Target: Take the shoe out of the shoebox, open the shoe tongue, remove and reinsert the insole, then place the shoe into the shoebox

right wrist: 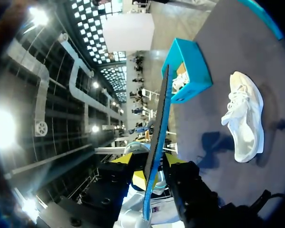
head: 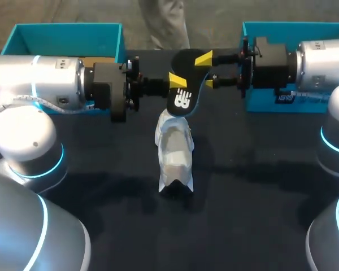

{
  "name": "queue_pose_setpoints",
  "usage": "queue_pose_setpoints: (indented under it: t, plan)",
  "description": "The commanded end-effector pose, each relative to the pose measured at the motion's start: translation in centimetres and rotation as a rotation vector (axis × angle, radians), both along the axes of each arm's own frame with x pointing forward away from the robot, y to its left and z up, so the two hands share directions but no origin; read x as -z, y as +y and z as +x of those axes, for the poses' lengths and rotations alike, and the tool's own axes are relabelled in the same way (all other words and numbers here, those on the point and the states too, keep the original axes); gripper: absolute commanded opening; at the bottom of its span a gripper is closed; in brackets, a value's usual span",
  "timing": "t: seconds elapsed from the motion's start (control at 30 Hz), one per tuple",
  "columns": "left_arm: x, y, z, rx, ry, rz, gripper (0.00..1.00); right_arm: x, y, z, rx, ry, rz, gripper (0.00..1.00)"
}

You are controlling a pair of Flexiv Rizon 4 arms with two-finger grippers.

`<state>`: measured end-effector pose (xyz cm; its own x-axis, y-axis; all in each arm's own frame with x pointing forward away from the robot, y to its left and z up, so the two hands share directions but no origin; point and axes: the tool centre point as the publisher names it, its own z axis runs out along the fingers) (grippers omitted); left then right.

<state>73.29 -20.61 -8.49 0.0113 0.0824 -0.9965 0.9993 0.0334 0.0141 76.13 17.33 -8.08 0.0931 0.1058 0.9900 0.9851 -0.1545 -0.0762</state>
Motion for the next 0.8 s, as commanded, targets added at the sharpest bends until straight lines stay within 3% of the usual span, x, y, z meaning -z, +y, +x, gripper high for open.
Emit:
queue_pose_setpoints:
  t: [0.03,0.07,0.17,0.47,0.5,0.53,0.57,0.8]
  plan:
    - [0.2,-0.5,0.5,0.005,-0.003,0.002,0.00,0.2,0.8,0.2,-0.001,0.002,0.003,0.29]
    - [0.3,-0.5,0.6,0.004,-0.004,0.002,0.00,0.2,0.8,0.2,-0.002,0.003,0.007,0.27]
    - [0.4,-0.6,0.8,-0.002,-0.006,-0.001,0.00,0.3,1.1,0.2,-0.008,0.005,0.016,0.00]
    - [0.4,-0.7,0.5,-0.010,-0.003,-0.004,0.00,0.6,1.4,0.2,0.001,0.005,0.025,0.00]
    - [0.4,-0.6,0.5,-0.015,-0.002,0.000,0.19,0.7,1.4,0.3,0.003,0.005,0.024,0.00]
    - [0.3,-0.5,0.5,-0.017,-0.002,0.001,0.53,0.7,1.4,0.3,0.005,0.004,0.024,0.00]
    - [0.2,-0.4,0.5,-0.022,0.004,0.008,1.00,0.8,1.4,0.3,0.006,0.003,0.023,0.00]
    - [-0.2,1.3,0.4,-0.031,0.017,0.080,1.00,1.5,1.0,0.7,0.020,0.005,-0.005,0.00]
